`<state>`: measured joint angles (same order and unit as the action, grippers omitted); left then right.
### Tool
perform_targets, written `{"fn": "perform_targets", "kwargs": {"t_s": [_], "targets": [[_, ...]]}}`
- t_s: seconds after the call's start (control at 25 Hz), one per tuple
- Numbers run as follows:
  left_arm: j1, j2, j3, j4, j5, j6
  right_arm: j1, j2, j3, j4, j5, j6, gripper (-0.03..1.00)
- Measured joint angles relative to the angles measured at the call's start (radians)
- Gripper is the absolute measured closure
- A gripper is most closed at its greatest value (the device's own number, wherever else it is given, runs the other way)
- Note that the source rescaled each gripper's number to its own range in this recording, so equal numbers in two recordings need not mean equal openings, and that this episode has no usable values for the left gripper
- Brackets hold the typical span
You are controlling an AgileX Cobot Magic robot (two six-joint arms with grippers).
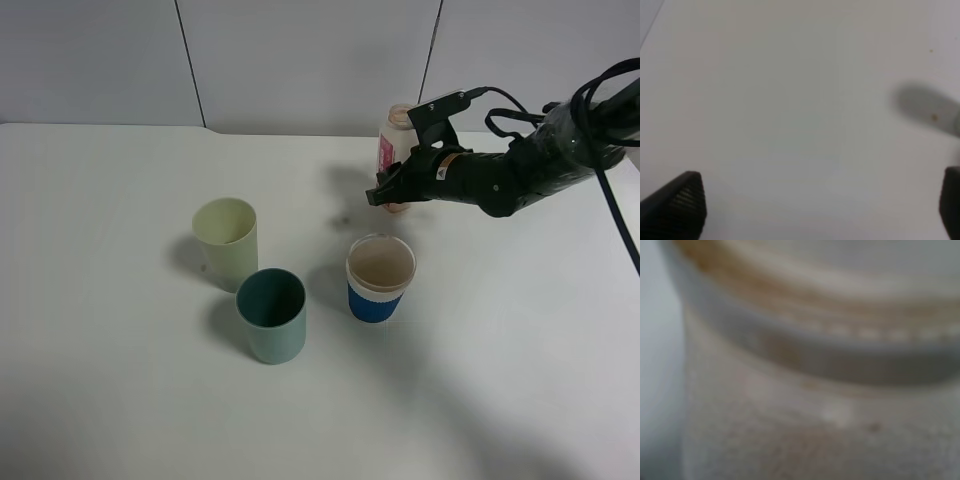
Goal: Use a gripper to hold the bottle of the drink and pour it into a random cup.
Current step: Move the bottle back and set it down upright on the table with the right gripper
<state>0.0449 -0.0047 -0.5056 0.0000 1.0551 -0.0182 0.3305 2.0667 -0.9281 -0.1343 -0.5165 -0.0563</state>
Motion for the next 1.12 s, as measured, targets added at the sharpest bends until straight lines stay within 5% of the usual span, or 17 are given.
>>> {"fn": "perform_targets", "kwargs": {"t_s": [0.56, 0.6, 0.72, 0.8, 0.92, 1.12], "targets": [[0.0, 0.0, 0.0, 0.0, 0.0, 0.0, 0.0, 0.001, 0.0, 0.003, -0.004, 0.002, 0.94], [0.0, 0.0, 0.0, 0.0, 0.0, 0.0, 0.0, 0.001, 0.0, 0.004, -0.004, 0.005, 0.87], [0.0, 0.0, 0.0, 0.0, 0.0, 0.0, 0.0, 0.001, 0.0, 0.007, -0.002, 0.039, 0.33], [0.0, 0.0, 0.0, 0.0, 0.0, 0.0, 0.0, 0.001, 0.0, 0.007, -0.004, 0.049, 0.09], [0.0, 0.0, 0.0, 0.0, 0.0, 0.0, 0.0, 0.001, 0.0, 0.007, -0.004, 0.056, 0.0], [0.0, 0.0, 0.0, 0.0, 0.0, 0.0, 0.0, -0.016, 0.0, 0.007, 0.005, 0.056, -0.03]]}}
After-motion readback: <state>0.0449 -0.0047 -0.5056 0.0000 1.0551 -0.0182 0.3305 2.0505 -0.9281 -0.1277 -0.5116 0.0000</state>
